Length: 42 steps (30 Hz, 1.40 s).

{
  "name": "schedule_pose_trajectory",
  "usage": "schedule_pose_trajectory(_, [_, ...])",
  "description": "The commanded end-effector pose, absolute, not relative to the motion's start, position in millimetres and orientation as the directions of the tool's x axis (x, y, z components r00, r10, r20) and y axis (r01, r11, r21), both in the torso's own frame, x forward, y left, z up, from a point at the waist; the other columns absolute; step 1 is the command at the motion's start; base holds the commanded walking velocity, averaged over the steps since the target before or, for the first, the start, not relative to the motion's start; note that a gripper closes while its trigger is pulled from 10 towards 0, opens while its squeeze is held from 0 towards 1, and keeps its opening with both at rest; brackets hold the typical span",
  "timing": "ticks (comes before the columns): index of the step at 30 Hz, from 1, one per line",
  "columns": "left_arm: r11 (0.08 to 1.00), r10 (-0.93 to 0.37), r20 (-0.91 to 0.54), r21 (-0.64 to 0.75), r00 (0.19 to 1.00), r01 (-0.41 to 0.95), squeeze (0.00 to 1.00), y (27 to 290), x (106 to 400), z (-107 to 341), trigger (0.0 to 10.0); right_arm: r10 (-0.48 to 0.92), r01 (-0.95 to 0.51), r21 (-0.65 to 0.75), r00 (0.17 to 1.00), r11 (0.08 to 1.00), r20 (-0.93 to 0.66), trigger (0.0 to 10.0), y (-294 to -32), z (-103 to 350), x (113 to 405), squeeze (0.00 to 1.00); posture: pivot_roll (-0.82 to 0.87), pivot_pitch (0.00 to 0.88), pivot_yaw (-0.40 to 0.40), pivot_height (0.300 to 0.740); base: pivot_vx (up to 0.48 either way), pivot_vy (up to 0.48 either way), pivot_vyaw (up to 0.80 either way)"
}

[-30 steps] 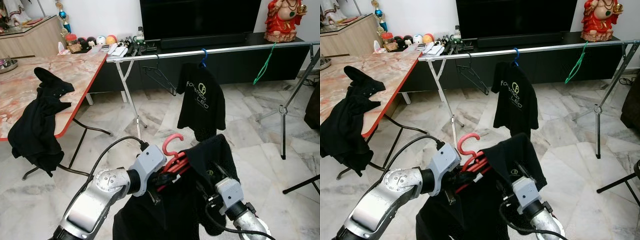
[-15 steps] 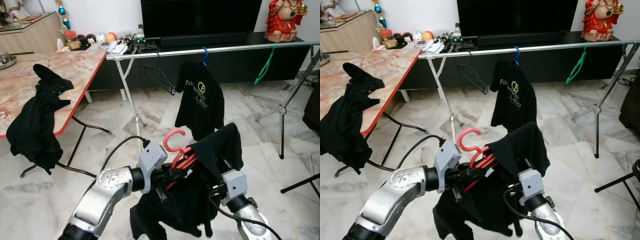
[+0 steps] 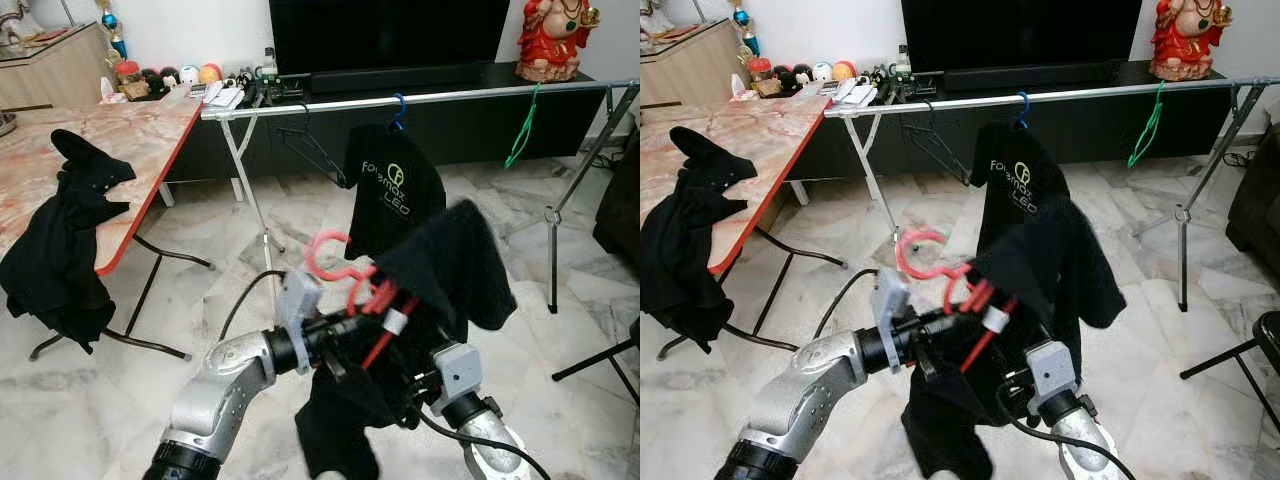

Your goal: Hang hanger

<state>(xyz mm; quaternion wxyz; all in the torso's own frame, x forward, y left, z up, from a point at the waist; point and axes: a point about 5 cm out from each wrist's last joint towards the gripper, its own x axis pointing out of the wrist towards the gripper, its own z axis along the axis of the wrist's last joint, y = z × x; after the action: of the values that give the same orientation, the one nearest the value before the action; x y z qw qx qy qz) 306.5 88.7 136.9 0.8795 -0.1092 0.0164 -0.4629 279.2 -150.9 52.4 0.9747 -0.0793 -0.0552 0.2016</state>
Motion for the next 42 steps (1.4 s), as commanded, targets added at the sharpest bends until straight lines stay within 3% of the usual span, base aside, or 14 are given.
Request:
schedule_pose_trajectory(1, [0.588, -0.788, 0.088, -0.182, 0.609, 0.788, 0.0, 95, 310, 140, 10.0, 0.398, -0.383, -0.167, 0.915, 0.909, 0.064, 10.0, -150, 51, 278, 0.0, 0.0, 0.075, 0.037, 0.74, 0.0, 0.0, 0.0])
schedule_pose_trajectory(6, [0.64, -0.751, 0.066, -0.177, 0.657, 0.748, 0.0, 100, 313, 135, 10.0, 0.394, -0.381, -0.161, 0.917, 0.91, 0.055, 10.0, -149, 48, 276, 0.0, 0.0, 0.081, 0.041, 0.74, 0.0, 0.0, 0.0])
schedule_pose_trajectory(9, [0.73, -0.671, 0.037, -0.14, 0.74, 0.669, 0.0, 111, 321, 124, 10.0, 0.386, -0.375, -0.153, 0.921, 0.914, 0.051, 10.0, -147, 46, 273, 0.0, 0.0, 0.082, 0.044, 0.74, 0.0, 0.0, 0.0])
schedule_pose_trajectory(16, [0.776, -0.622, 0.009, -0.122, 0.783, 0.619, 0.0, 119, 317, 110, 10.0, 0.377, -0.366, -0.148, 0.925, 0.919, 0.05, 10.0, -149, 45, 272, 0.0, 0.0, 0.081, 0.043, 0.74, 0.0, 0.0, 0.0])
schedule_pose_trajectory(21, [0.826, -0.527, 0.04, -0.213, 0.849, 0.522, 0.0, 136, 308, 89, 10.0, 0.349, -0.34, -0.118, 0.935, 0.933, 0.066, 10.0, -151, 47, 272, 0.0, -0.01, 0.078, 0.033, 0.74, 0.0, 0.0, 0.0])
schedule_pose_trajectory(42, [0.915, -0.348, 0.137, -0.168, 0.928, 0.368, 0.0, 150, 285, 95, 10.0, 0.258, -0.273, 0.075, 0.952, 0.959, 0.166, 10.0, -156, 72, 285, 0.0, 0.0, 0.036, 0.015, 0.74, 0.0, 0.0, 0.0])
